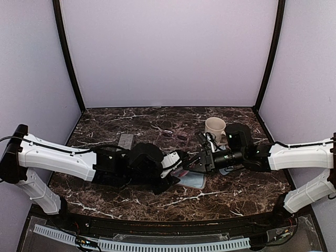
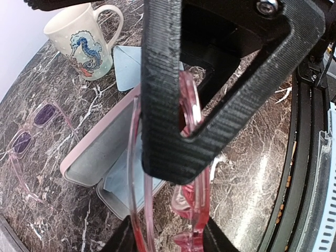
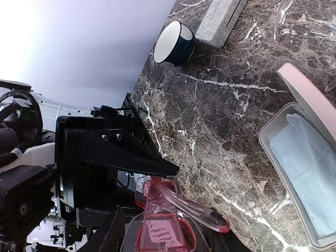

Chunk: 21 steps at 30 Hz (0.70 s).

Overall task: Organize the sunglasses
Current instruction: Pass from the right arm to the left

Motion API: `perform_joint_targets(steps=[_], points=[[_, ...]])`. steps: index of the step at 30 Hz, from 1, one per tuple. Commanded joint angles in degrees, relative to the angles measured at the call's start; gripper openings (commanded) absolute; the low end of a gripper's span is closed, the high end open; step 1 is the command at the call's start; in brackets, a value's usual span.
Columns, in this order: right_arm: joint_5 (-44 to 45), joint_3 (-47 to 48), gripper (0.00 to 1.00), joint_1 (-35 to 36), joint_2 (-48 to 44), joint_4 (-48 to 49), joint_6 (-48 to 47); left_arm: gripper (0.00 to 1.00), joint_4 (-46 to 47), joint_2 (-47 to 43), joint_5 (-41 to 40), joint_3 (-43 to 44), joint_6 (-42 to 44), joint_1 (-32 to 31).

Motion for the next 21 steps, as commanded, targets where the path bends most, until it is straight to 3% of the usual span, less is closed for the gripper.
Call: perform_joint_targets(steps=[1,9,21], points=[[0.0,-0.5,0.24,-0.5,0.3,3.9,0.7,0.36,-1.4,0.3,-1.1,2.1,0.8,-0.3],[0.4,-1.2,0.36,-0.4,0.5,3.8,0.8,0.30,-2.1,0.3,-2.4,2.3,0.5,-0.3],[2.7,-2.2,0.71,-0.6,-1.1,0.6,-0.2,0.21,-3.7,1.0,-3.4,2.2,0.8,0.0]])
